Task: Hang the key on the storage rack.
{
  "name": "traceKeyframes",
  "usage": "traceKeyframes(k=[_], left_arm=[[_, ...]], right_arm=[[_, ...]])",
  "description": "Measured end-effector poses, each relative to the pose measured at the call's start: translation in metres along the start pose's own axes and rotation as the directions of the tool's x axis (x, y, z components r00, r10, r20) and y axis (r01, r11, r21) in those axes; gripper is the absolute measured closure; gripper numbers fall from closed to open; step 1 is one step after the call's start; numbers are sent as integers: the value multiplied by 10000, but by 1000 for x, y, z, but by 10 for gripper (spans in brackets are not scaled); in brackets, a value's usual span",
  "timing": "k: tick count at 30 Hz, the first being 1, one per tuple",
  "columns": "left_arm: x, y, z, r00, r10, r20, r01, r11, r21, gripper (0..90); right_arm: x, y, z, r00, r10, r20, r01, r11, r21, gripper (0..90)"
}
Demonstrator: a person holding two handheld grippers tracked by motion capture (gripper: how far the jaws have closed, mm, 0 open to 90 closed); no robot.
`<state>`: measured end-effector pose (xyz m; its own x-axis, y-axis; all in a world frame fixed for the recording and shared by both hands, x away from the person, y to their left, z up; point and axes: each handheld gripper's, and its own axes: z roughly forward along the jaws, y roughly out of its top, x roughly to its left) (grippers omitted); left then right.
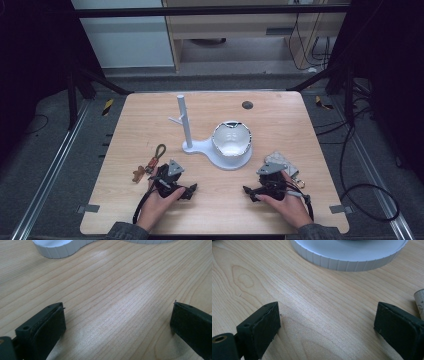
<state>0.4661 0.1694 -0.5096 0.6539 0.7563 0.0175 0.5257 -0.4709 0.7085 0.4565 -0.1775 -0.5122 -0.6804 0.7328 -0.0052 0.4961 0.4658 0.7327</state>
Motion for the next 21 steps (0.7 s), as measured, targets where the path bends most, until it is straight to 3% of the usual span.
traceKeyframes(k=[8,13,14,17,19,21], left_arm=[[2,-1,-2,9999,101,114,-100,9999,-43,17],[5,0,-12,9997,172,173,-164,9990,-412,31],[11,0,-17,9999,-35,156,44,9982,-601,33],[15,0,-20,9998,-190,59,193,9983,-551,44],[20,5,-24,9997,-247,-54,245,9993,-266,46],[24,14,-32,9996,6,-298,-8,10000,-76,48]], right_arm=[[0,0,-1,10000,34,27,-34,10000,22,65],[1,0,-1,10000,51,42,-51,10000,21,65],[1,0,-1,10000,60,45,-60,10000,24,64],[1,0,-1,10000,81,53,-82,10000,28,62],[1,0,0,10000,88,37,-88,10000,33,61],[1,0,0,10000,83,40,-83,10000,32,61]])
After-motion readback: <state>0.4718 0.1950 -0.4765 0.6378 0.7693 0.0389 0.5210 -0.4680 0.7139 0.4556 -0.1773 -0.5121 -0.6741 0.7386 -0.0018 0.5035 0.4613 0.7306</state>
